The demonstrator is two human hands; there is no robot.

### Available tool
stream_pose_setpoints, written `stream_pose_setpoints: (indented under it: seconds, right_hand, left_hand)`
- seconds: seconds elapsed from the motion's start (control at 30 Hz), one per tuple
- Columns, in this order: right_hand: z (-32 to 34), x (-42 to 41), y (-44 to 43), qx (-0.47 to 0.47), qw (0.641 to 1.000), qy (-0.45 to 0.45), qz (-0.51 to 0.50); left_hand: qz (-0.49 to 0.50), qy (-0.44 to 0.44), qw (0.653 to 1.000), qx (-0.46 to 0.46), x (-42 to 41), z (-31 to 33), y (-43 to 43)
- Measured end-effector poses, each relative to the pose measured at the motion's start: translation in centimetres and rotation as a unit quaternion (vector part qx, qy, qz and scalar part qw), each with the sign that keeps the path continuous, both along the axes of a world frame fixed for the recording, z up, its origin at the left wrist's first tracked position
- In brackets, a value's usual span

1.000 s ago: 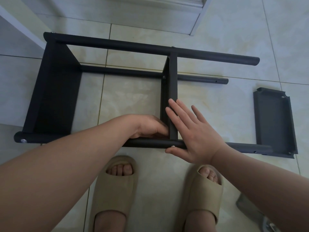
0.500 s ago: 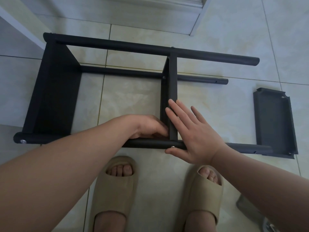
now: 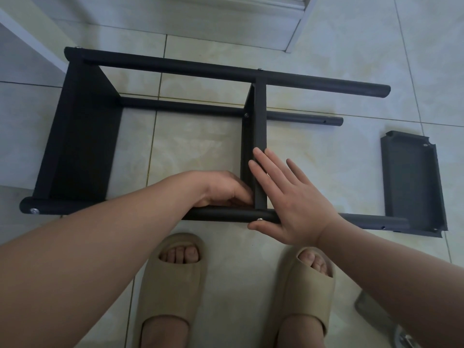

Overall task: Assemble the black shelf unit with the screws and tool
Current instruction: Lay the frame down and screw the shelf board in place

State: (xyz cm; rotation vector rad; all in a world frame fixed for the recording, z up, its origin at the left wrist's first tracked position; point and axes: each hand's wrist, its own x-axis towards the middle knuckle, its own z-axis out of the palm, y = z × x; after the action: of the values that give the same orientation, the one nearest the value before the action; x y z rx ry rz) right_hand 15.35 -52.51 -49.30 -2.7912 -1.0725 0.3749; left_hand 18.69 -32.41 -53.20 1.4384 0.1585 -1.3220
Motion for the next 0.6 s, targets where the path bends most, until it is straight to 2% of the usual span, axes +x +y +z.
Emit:
stream_pose_setpoints:
  seconds: [0.17, 0.27, 0.47, 0.6]
  right_hand:
    - [-0.06, -0.03, -0.01, 0.003, 1.0, -0.003, 0.001]
    - [-0.05, -0.02, 0.0, 0.002, 1.0, -0.002, 0.0]
    - [-0.03, 0.01, -0.07, 0.0, 1.0, 0.001, 0.001]
    - [-0.03, 0.05, -0.01, 0.001, 1.0, 0.002, 0.001]
  left_hand:
    - [0.013, 0.04, 0.998, -0.055, -0.06, -0.25, 0.16]
    - [0.02, 0.053, 0.997, -0.047, 0.01, -0.33, -0.06]
    - [0.009, -0.011, 1.0, -0.008, -0.12, 0.02, -0.33]
    - [0.034, 0.013, 0.999, -0.037, -0.04, -0.2, -0.05]
